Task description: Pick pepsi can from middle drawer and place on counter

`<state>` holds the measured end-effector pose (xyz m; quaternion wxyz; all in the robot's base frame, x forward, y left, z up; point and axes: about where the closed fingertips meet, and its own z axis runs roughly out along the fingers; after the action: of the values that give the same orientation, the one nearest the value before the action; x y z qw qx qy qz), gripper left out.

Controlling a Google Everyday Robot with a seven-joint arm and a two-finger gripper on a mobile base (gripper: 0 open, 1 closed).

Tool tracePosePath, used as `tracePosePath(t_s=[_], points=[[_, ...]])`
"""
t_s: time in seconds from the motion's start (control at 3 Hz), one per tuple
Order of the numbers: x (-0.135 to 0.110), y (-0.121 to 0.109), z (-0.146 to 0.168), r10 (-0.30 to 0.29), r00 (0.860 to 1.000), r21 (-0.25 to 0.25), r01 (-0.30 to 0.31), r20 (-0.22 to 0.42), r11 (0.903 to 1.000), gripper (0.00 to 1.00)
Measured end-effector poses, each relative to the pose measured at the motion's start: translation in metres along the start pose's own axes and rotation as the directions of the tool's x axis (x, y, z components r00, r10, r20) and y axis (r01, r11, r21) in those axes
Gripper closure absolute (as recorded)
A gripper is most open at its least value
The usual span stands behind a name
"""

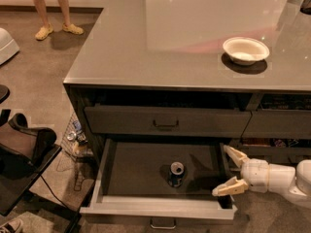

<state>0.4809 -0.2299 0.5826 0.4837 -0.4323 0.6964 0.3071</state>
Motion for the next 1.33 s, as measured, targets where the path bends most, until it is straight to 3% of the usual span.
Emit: tracePosePath(t_s=[0.33,0.67,1.33], points=[[0.013,-0.002,0.026,0.004,1.0,-0.036,-0.004,0.001,0.9994,0.0],[0.046,-0.014,0.075,-0.022,1.0,-0.092,0.022,0.006,0.9955,0.0],[0.095,-0.017,0.142,-0.067,0.991,-0.183,0.087,0.115,0.9791,0.0]])
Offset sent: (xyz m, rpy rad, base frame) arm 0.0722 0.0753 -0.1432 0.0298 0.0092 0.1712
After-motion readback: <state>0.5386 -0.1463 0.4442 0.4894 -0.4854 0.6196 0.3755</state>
